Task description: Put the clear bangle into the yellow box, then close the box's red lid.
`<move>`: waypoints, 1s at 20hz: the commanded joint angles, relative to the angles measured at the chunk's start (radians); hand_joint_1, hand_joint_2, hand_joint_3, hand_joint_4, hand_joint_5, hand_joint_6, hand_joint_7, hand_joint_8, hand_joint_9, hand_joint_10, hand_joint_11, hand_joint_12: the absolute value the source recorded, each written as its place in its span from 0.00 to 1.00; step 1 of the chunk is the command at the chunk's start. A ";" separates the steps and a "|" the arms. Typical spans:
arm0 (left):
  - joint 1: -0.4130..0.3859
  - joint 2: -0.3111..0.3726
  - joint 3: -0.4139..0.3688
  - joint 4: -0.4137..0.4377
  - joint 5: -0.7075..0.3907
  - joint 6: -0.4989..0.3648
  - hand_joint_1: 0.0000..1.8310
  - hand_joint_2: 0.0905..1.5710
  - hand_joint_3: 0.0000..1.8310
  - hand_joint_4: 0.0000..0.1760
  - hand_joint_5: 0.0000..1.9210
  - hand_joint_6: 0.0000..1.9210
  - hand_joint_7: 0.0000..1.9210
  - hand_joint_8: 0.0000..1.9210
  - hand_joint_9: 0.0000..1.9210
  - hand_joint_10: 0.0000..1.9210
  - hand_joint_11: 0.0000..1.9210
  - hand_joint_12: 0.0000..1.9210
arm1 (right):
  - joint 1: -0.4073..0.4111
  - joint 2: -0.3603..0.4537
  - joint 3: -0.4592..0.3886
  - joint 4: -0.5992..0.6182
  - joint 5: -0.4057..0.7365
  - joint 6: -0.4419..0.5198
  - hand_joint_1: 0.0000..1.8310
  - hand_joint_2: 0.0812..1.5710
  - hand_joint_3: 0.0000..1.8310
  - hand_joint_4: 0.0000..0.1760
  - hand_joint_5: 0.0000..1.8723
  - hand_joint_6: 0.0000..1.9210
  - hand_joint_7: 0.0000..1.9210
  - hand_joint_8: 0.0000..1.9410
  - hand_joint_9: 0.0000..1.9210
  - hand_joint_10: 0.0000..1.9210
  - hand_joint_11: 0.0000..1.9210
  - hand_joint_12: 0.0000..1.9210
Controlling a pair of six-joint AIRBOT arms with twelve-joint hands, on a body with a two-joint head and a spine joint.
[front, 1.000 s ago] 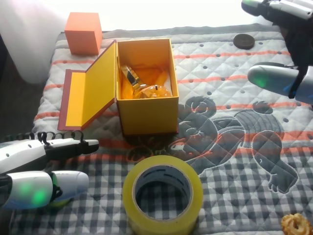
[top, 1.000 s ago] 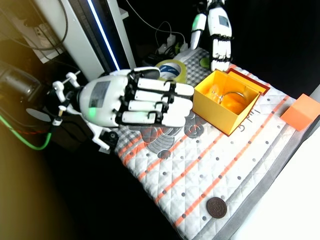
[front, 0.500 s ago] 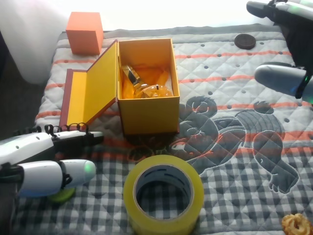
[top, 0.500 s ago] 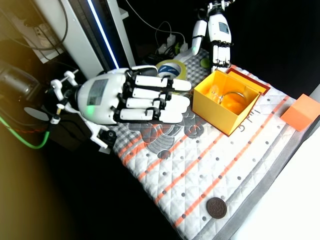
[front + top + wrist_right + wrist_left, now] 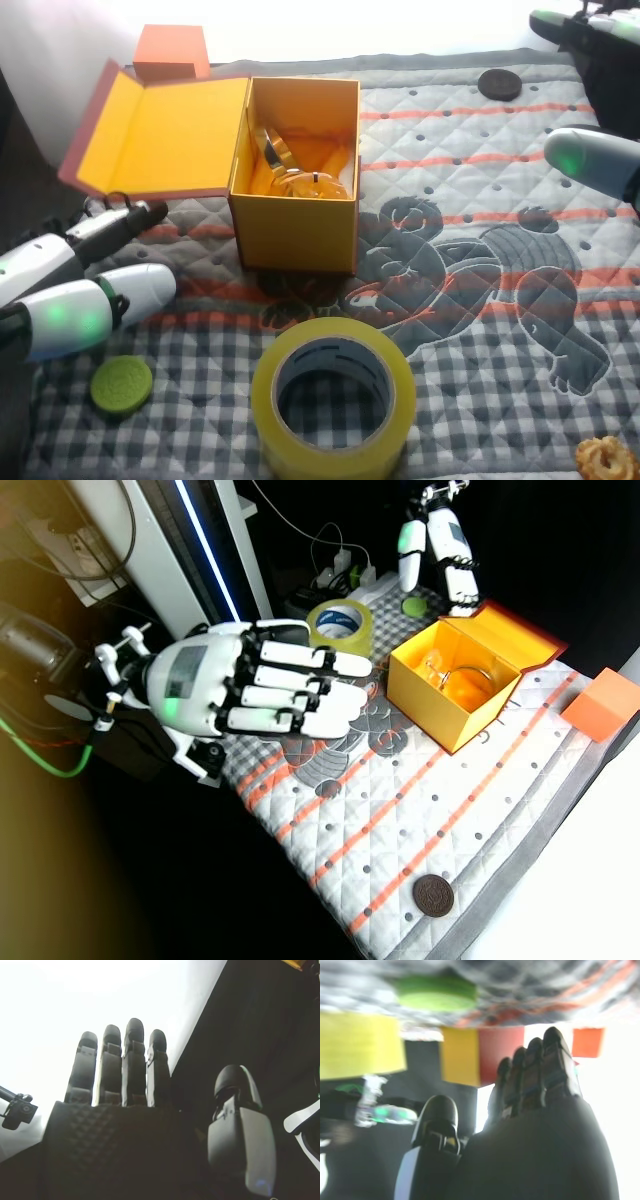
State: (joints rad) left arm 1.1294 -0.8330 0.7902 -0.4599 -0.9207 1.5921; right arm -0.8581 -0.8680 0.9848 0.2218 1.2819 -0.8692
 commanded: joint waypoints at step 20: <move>-0.387 -0.059 0.078 0.585 0.313 -0.051 0.00 0.86 0.00 0.00 0.06 0.00 0.05 0.00 0.04 0.00 0.04 0.02 | -0.015 -0.006 0.004 0.029 0.135 0.004 0.05 0.76 0.00 0.12 0.19 0.00 0.25 0.00 0.14 0.00 0.03 0.04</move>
State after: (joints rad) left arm 0.7517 -0.8833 0.8688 0.1226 -0.5739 1.5513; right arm -0.8776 -0.8791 0.9852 0.2474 1.2892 -0.8692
